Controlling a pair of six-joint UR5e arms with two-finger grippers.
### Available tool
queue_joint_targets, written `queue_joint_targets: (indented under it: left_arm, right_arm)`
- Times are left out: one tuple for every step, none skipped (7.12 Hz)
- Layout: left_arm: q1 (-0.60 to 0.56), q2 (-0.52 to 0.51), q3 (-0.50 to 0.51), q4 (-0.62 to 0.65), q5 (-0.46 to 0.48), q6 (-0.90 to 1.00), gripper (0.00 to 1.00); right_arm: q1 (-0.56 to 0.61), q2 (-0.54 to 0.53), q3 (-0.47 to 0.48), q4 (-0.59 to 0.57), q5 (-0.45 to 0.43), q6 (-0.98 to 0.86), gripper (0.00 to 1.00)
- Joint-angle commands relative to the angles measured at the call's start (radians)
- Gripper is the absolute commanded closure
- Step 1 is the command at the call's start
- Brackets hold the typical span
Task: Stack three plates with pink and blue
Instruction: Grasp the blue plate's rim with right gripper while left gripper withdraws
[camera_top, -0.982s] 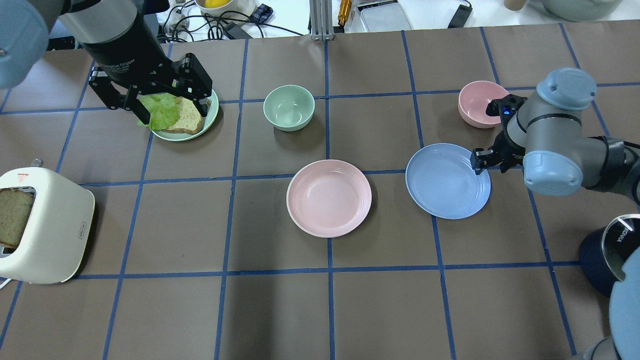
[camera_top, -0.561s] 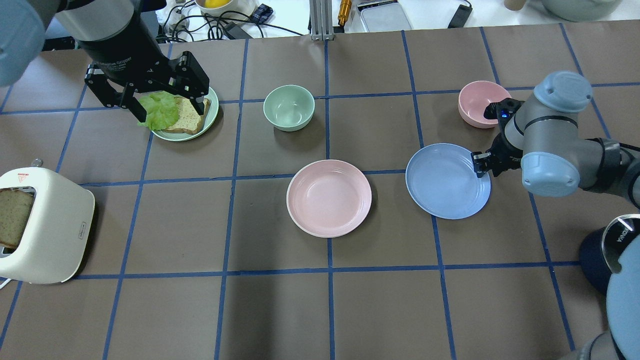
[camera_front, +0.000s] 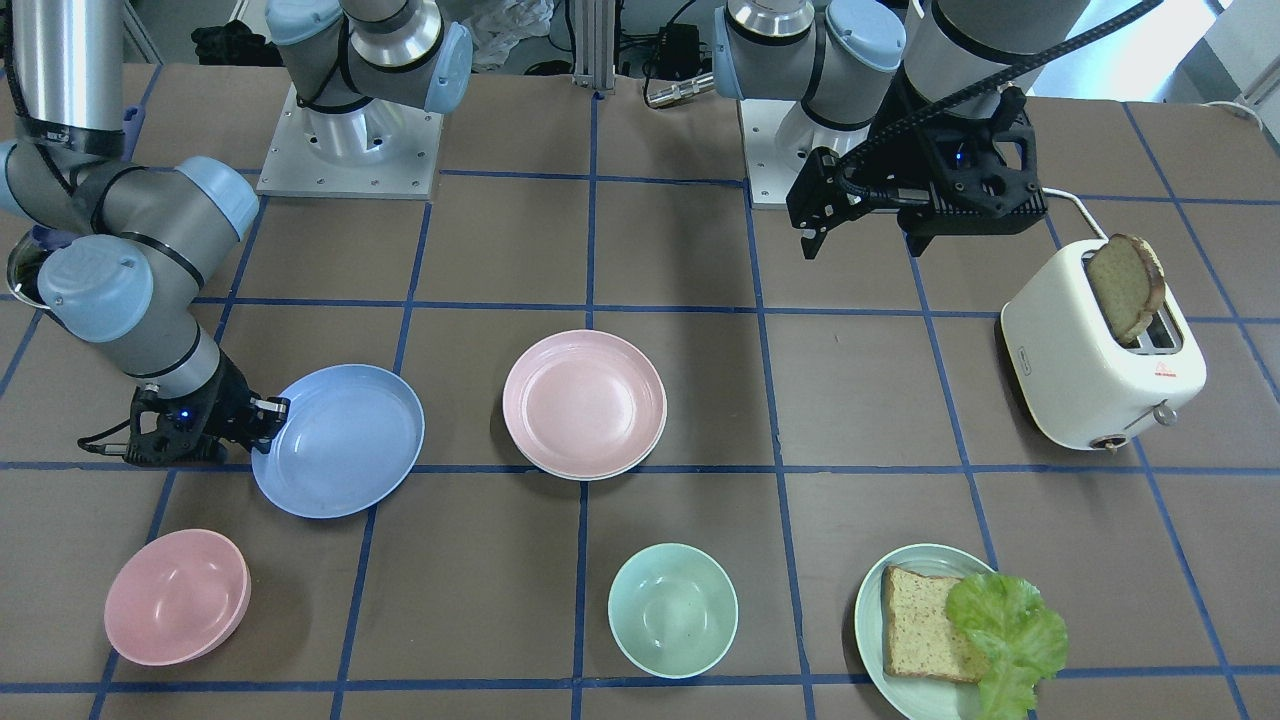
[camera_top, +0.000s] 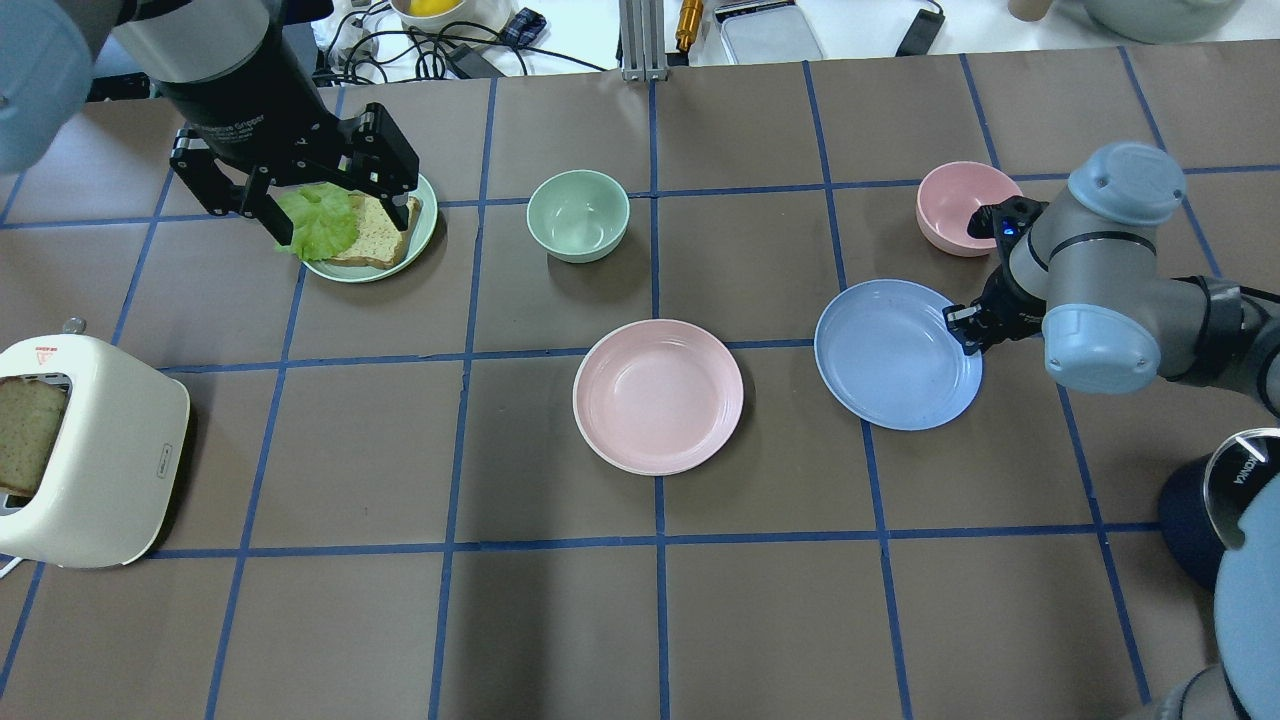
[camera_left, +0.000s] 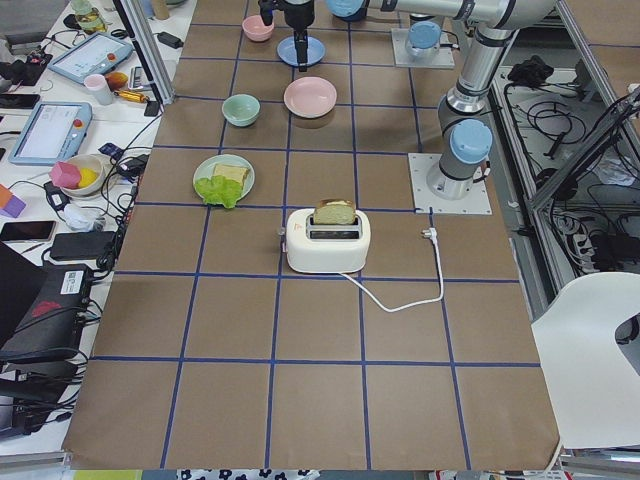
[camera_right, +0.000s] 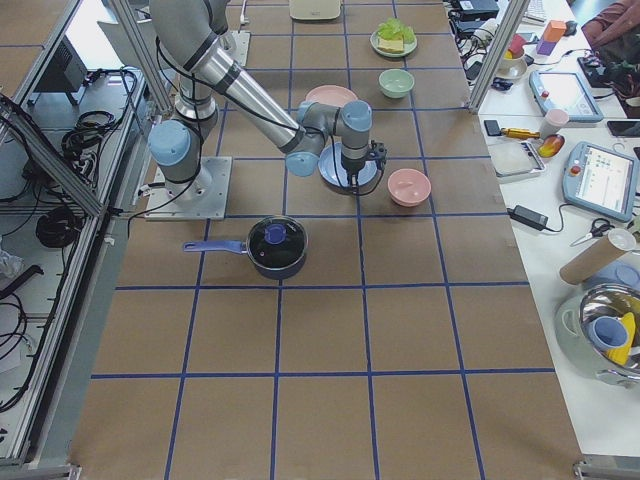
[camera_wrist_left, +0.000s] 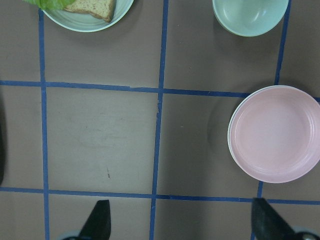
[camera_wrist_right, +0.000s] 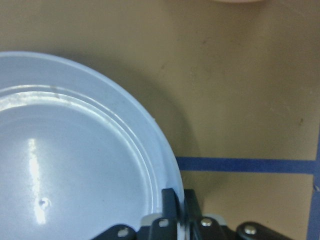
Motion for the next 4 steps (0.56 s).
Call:
queue_joint_targets:
  left_arm:
    - [0.000,0.000,0.000,0.000,-0.002,-0.001,0.00]
    - [0.000,0.000,0.000,0.000,-0.002,-0.001,0.00]
    - [0.000,0.000,0.000,0.000,0.000,-0.001,0.00]
    - [0.000,0.000,0.000,0.000,0.000,-0.001,0.00]
  right_arm:
    - [0.000,-0.011,-0.016,0.015,0.008,-0.002,1.00]
    - [-0.002,-0.012,-0.030,0.039,0.037,0.000,1.00]
    - [-0.002,-0.018,-0.051,0.084,0.053,0.000,1.00]
    - [-0.002,-0.023,-0.085,0.148,0.074,0.000,1.00]
